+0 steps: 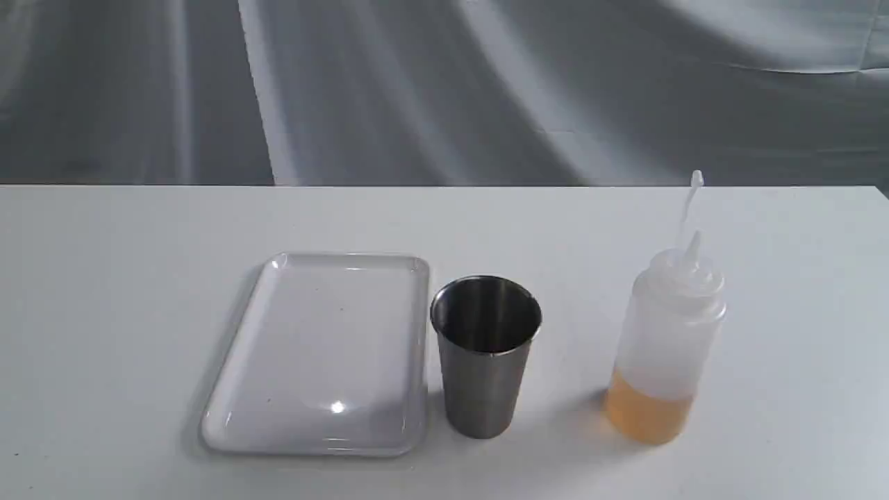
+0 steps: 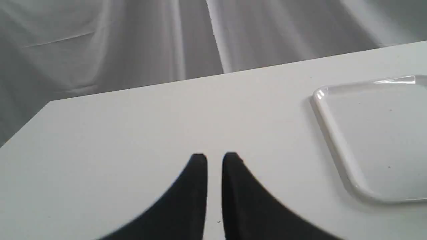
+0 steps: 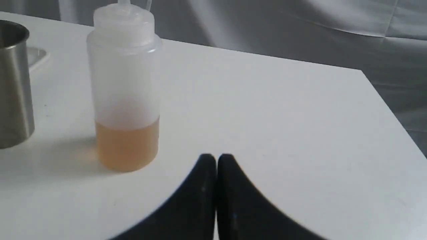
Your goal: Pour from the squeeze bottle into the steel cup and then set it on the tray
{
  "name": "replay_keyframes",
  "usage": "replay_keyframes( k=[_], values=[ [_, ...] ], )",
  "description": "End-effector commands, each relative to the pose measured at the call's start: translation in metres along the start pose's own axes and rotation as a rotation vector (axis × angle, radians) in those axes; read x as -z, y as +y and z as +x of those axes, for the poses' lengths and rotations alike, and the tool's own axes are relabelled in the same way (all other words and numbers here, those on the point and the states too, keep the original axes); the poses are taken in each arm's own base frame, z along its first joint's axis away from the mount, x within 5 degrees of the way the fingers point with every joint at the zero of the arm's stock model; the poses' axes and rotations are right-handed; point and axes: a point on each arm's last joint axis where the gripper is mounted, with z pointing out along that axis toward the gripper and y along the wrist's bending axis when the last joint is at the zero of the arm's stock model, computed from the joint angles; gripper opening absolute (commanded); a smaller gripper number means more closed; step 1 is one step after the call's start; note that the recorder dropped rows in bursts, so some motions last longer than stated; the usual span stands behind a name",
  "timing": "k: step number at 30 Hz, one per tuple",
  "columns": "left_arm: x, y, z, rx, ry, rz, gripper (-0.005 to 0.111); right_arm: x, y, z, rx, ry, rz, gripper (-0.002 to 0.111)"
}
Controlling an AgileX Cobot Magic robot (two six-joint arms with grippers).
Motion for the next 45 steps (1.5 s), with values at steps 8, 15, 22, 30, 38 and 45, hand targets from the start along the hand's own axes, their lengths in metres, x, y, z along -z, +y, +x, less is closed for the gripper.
replay_keyframes(
  k=[8, 15, 22, 30, 38, 45],
  values=[
    [0.0, 0.0, 0.001, 0.002, -0.005, -0.001, 0.008, 0.004, -0.011, -0.023, -0.366, -0.283, 0.078, 0.0],
    [0.0, 0.0, 0.001, 0.002, -0.005, -0.001, 0.008, 0.009, -0.025, -0.028, -0.905, -0.432, 0.122, 0.0],
    [0.0, 0.0, 0.001, 0.002, -0.005, -0.001, 0.008, 0.01, -0.03, -0.026, -1.037, -0.464, 0.151, 0.0],
    [0.0, 0.0, 0.001, 0.002, -0.005, -0.001, 0.008, 0.017, -0.006, -0.053, -0.938, -0.376, -0.137, 0.0],
    [0.0, 0.0, 0.001, 0.002, -0.005, -0.001, 0.008, 0.07, -0.005, -0.129, -0.587, -0.614, -0.205, 0.0],
    [0.0, 0.0, 0.001, 0.002, -0.005, -0.001, 0.008, 0.109, -0.002, -0.178, -0.288, -0.742, -0.26, 0.0]
  ],
)
